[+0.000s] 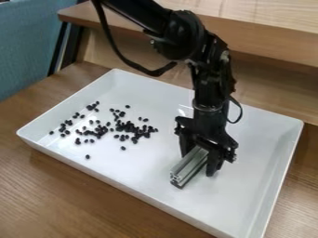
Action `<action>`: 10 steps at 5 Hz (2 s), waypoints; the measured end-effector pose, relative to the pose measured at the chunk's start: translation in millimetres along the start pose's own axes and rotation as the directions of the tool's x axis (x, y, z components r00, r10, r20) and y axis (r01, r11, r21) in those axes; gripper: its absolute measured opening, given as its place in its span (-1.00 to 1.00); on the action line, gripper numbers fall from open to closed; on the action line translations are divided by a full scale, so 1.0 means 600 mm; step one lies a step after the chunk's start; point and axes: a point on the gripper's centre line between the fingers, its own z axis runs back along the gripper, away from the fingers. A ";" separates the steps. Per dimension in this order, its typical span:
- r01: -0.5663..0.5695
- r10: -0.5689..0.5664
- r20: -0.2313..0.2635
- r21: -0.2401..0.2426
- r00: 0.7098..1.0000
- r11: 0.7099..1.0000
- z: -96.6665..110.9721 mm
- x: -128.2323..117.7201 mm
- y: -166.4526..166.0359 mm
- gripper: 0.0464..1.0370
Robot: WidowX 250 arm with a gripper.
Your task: Sweep into pile
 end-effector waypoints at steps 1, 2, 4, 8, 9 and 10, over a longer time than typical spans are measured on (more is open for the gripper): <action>-0.002 0.002 0.016 -0.005 1.000 1.000 -0.002 -0.004 -0.001 -0.24; 0.023 -0.023 0.022 -0.003 0.999 1.000 -0.002 -0.013 -0.001 -0.29; 0.171 -0.171 -0.020 0.042 0.985 0.984 -0.005 -0.045 0.013 -0.29; 0.107 -0.108 0.015 0.091 0.994 0.990 -0.003 -0.030 0.120 -0.29; 0.084 -0.086 0.017 0.104 0.996 0.991 -0.003 -0.028 0.142 -0.29; 0.025 -0.028 0.025 0.108 0.999 0.994 -0.001 -0.035 0.178 -0.29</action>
